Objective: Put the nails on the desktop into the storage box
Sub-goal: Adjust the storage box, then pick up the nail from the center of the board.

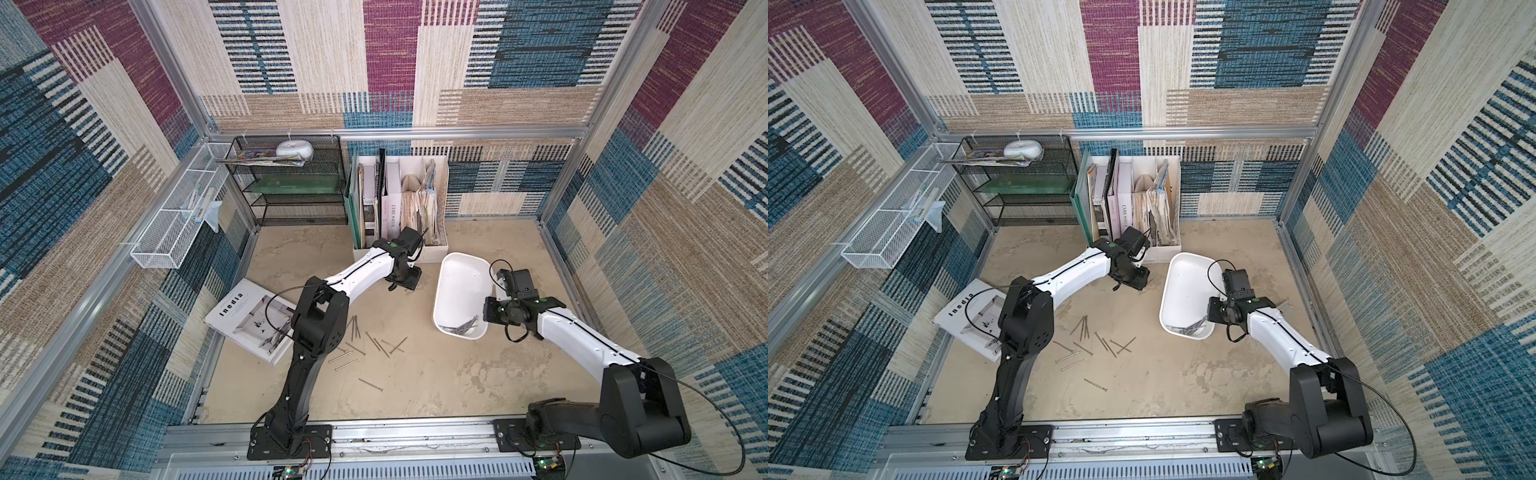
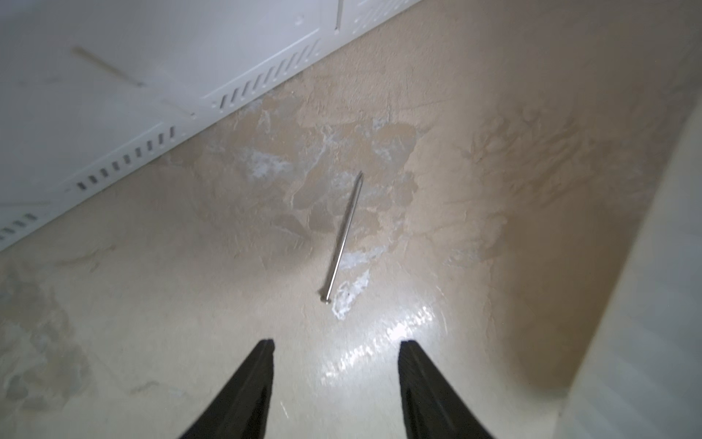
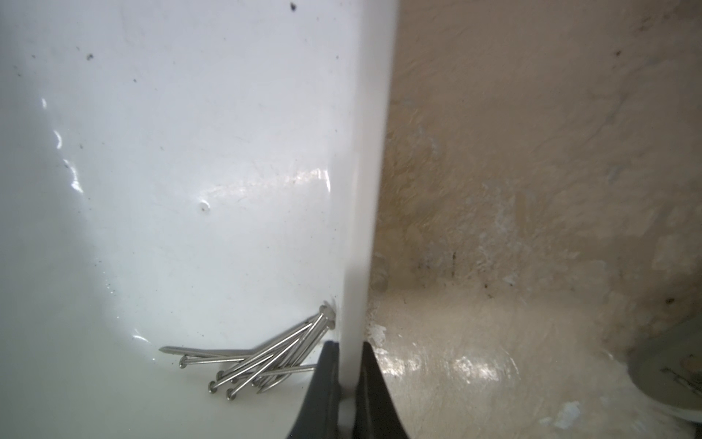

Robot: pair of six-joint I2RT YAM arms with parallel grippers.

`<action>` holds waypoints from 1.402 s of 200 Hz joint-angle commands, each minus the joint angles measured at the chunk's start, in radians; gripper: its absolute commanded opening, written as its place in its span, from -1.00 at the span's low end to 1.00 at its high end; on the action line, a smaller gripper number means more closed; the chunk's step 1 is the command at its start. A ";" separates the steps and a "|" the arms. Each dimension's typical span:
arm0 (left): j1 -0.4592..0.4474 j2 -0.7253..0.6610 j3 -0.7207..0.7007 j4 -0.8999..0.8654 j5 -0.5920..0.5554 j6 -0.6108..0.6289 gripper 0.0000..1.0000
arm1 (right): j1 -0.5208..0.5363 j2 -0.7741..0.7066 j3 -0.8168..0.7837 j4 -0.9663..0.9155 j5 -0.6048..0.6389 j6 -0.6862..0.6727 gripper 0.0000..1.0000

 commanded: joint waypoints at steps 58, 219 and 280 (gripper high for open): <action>0.007 0.238 0.276 -0.128 -0.026 0.121 0.01 | -0.002 -0.010 0.030 -0.054 -0.006 -0.024 -1.00; 0.016 -0.014 -0.090 -0.215 -0.005 0.052 -1.00 | -0.003 0.018 -0.022 0.087 -0.164 0.028 -1.00; 0.009 -0.427 -0.350 -0.218 -0.029 -0.100 -1.00 | 0.010 0.053 -0.027 0.140 -0.222 0.029 -1.00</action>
